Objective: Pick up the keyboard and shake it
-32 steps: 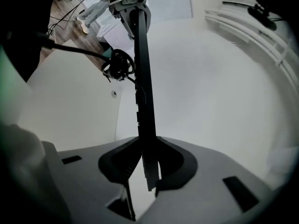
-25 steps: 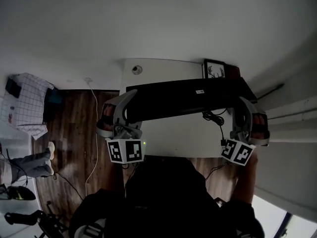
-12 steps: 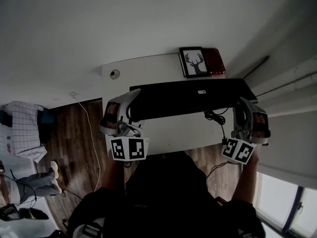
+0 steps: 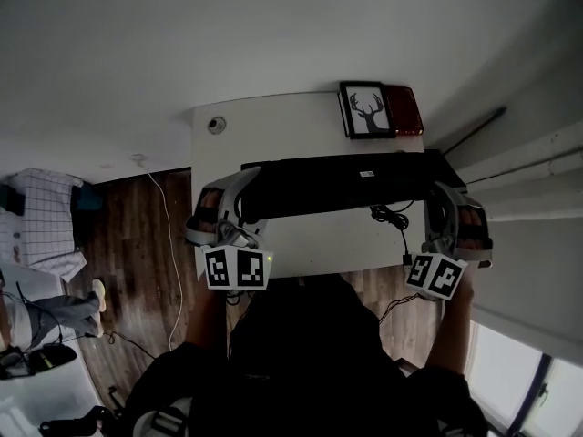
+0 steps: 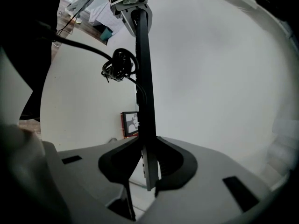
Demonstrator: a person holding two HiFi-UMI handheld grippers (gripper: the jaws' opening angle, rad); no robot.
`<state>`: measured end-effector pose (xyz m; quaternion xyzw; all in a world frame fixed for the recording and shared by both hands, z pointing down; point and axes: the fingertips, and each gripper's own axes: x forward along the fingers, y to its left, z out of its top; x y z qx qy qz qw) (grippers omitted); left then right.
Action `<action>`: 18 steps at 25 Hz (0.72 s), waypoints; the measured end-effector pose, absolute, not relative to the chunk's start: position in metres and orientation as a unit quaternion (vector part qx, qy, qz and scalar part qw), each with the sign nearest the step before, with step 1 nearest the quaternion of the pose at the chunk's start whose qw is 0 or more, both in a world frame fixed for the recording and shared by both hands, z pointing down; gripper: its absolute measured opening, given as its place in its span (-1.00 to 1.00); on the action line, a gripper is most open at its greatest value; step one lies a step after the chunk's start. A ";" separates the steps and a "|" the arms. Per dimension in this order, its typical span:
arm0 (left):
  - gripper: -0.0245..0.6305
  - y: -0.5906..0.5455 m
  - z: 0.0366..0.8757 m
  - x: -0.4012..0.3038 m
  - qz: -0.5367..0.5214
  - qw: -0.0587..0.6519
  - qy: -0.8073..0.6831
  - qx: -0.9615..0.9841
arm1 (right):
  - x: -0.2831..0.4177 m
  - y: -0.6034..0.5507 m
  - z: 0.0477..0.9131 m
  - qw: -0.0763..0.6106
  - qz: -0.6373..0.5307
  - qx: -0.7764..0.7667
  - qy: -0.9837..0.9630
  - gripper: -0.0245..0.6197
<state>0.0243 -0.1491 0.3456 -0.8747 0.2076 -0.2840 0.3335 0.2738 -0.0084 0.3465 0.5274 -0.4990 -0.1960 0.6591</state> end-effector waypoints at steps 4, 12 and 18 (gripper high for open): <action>-0.48 -0.143 0.387 0.020 -0.311 0.286 0.198 -0.884 | 0.272 -0.006 0.381 0.677 -0.178 0.494 -0.516 -0.59; -0.48 -0.116 0.484 -0.003 -0.390 0.191 0.165 -0.885 | 0.255 0.014 0.485 0.696 -0.114 0.412 -0.576 -0.60; -0.48 -0.101 0.538 -0.015 -0.413 0.146 0.145 -0.887 | 0.243 0.024 0.532 0.707 -0.067 0.376 -0.595 -0.60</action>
